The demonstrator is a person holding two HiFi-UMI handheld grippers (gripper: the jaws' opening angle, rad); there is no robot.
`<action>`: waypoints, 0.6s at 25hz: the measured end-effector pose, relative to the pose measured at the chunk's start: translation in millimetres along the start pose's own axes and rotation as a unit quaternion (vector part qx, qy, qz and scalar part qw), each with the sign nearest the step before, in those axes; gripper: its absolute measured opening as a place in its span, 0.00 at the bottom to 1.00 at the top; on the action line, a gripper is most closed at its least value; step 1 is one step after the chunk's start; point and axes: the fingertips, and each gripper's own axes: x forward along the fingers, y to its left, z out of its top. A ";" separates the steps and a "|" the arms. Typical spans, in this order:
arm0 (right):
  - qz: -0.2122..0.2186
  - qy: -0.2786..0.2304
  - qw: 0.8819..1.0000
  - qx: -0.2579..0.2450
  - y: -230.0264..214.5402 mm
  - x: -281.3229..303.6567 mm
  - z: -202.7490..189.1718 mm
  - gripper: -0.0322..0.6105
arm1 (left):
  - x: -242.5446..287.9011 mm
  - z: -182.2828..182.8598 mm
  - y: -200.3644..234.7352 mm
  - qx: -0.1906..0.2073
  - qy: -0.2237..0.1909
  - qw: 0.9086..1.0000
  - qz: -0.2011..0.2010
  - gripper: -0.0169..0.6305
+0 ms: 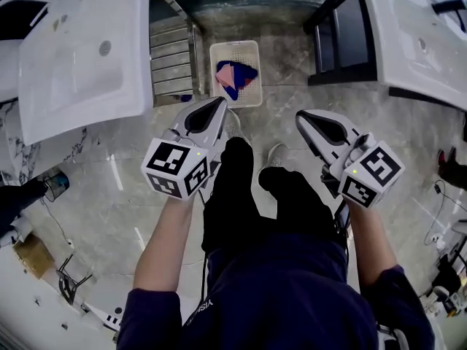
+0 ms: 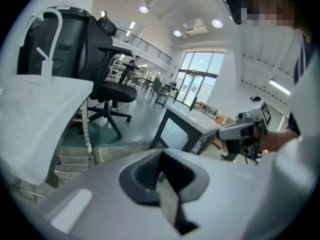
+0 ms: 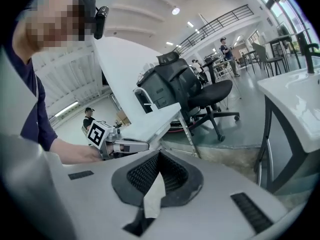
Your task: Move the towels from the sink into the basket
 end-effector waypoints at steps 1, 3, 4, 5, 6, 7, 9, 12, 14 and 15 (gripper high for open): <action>0.003 -0.003 1.000 -0.005 5.9 -7.5 6.6 0.06 | -9.3 7.4 -6.1 -0.002 -0.005 1.000 0.003 0.03; 0.010 -0.010 1.000 -0.017 18.4 -23.0 18.5 0.06 | -29.2 19.6 -19.5 -0.002 -0.017 1.000 0.014 0.03; 0.013 -0.014 1.000 -0.023 24.8 -31.0 23.8 0.06 | -39.5 24.1 -26.8 -0.002 -0.023 1.000 0.019 0.03; 0.016 -0.018 0.999 -0.028 31.0 -39.0 28.8 0.06 | -49.7 27.6 -34.0 -0.002 -0.029 0.999 0.025 0.03; 0.019 -0.021 0.999 -0.033 36.9 -46.6 33.8 0.06 | -58.9 30.1 -40.6 -0.004 -0.033 0.999 0.029 0.03; 0.022 -0.024 0.999 -0.037 42.1 -53.5 38.8 0.06 | -66.8 31.6 -46.5 -0.008 -0.036 0.999 0.033 0.03; 0.028 -0.028 0.998 -0.044 50.9 -65.4 48.5 0.06 | -79.7 33.1 -56.6 -0.024 -0.039 0.998 0.036 0.03; 0.033 -0.037 0.997 -0.052 61.3 -79.2 64.6 0.06 | -98.6 40.4 -72.1 -0.037 -0.044 0.998 0.037 0.03; 0.034 -0.048 0.997 -0.052 69.0 -86.6 75.7 0.06 | -112.5 47.7 -82.7 -0.026 -0.043 0.998 0.039 0.03; 0.035 -0.053 0.997 -0.051 73.4 -89.7 81.1 0.06 | -119.6 51.7 -87.2 -0.014 -0.040 0.998 0.042 0.03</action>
